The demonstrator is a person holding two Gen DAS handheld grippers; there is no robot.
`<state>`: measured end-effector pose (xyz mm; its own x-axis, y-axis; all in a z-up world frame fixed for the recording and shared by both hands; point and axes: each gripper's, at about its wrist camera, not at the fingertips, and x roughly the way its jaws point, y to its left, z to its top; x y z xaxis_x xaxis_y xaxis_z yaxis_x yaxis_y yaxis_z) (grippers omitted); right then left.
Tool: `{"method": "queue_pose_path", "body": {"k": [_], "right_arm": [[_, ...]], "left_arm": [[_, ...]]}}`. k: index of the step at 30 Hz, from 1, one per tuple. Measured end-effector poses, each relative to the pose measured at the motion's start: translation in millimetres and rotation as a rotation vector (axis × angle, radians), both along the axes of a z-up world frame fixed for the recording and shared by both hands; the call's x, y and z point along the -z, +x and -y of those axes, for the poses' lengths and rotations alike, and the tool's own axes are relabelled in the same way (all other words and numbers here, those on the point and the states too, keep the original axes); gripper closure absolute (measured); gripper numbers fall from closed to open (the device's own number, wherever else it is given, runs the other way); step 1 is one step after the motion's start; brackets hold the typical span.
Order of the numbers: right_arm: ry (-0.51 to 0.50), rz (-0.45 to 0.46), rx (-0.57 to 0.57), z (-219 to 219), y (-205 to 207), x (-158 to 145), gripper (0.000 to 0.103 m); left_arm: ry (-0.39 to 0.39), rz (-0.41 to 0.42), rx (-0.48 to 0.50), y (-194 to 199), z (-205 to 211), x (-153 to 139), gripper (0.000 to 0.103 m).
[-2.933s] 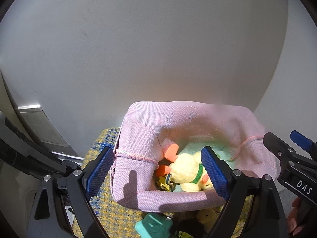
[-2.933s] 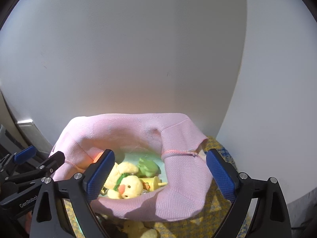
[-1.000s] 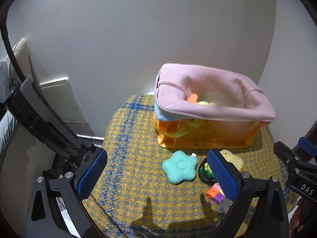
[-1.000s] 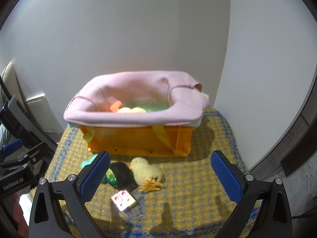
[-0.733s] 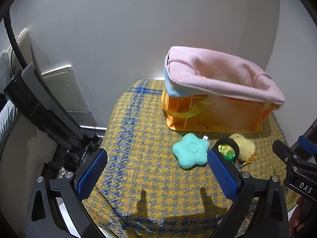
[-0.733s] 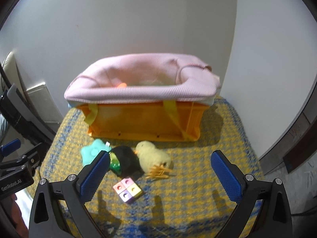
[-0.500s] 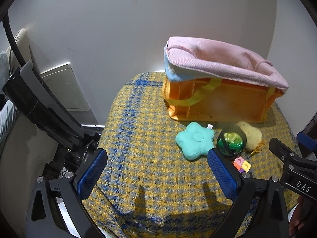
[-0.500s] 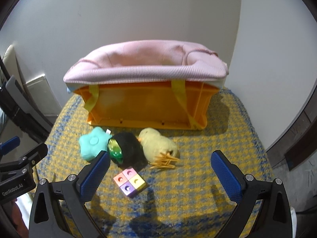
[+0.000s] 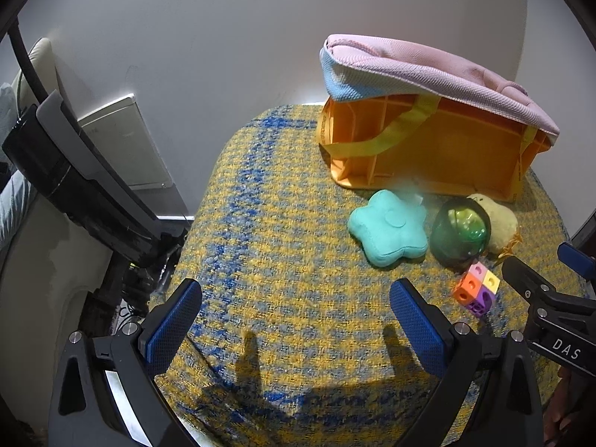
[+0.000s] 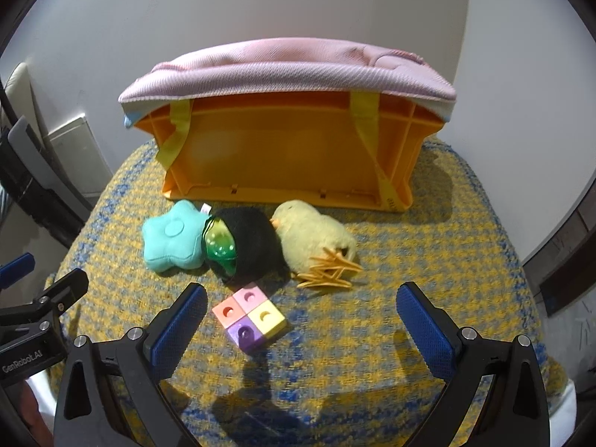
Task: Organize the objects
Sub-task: 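Grasp the four-colour block cube with the right tool while the left tool grasps the green-black ball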
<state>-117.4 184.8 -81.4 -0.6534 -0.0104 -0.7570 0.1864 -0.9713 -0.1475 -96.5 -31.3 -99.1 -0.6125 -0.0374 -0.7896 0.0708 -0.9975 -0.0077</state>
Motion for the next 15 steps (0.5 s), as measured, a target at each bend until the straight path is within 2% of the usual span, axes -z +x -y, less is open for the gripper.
{"method": "queue_pose_path", "body": {"k": [15], "right_arm": [[0.001, 0.071, -0.003, 12.9, -8.0, 37.5, 0.002]], "left_arm": [[0.015, 0.054, -0.024, -0.1, 8.5, 30.4, 0.0]]}}
